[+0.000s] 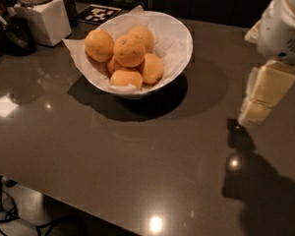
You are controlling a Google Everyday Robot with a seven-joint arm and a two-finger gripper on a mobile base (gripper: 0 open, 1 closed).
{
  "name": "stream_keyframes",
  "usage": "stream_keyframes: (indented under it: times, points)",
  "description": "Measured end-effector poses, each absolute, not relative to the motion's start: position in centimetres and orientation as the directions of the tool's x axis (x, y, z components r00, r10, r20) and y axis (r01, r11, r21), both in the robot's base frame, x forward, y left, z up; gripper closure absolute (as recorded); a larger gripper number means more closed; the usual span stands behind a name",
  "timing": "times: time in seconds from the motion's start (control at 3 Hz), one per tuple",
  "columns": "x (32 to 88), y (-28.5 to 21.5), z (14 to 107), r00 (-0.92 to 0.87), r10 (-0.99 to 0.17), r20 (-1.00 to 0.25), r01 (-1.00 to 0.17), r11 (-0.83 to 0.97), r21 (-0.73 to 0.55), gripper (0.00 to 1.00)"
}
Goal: Pick orange from white bowl
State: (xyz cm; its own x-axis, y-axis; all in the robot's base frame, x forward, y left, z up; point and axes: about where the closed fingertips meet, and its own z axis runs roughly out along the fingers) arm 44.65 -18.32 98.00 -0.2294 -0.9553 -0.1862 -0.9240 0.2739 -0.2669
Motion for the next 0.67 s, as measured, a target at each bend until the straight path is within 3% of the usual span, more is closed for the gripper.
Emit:
stream_keyframes:
  times: [0.67]
  points:
    - [46.49,-14.45,97.83,-0.242,-0.961,-0.132,-0.930,0.269,-0.252,0.00]
